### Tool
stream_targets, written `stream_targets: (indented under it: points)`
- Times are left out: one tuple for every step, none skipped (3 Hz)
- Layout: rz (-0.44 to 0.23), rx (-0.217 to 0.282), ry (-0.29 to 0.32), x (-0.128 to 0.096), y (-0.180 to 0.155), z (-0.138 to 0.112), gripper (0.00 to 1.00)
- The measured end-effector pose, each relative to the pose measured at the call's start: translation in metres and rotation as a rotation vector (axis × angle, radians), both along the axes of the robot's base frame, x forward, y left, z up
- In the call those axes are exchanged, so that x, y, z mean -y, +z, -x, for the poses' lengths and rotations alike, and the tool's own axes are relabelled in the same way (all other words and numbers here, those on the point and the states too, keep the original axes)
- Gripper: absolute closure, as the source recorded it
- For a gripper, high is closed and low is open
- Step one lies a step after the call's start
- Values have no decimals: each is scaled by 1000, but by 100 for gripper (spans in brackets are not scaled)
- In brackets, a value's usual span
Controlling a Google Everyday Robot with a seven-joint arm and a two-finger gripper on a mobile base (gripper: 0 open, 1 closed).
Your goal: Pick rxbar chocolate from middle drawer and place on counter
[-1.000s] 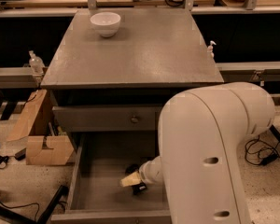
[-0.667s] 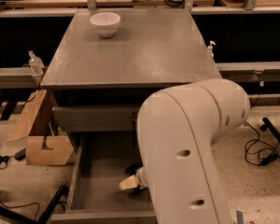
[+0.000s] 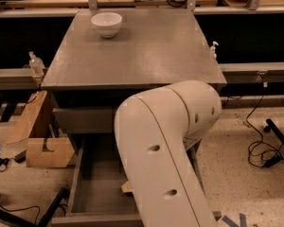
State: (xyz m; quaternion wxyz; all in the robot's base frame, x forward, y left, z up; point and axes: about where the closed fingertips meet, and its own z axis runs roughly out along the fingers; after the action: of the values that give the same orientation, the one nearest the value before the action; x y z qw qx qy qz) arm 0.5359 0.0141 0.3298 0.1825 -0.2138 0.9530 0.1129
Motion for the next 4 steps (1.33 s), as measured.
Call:
stream_targets:
  points:
    - [0, 0, 0, 0, 4, 0, 48]
    - [0, 0, 0, 0, 8, 0, 72]
    - [0, 0, 0, 0, 16, 0, 96]
    - [0, 0, 0, 0, 20, 0, 100]
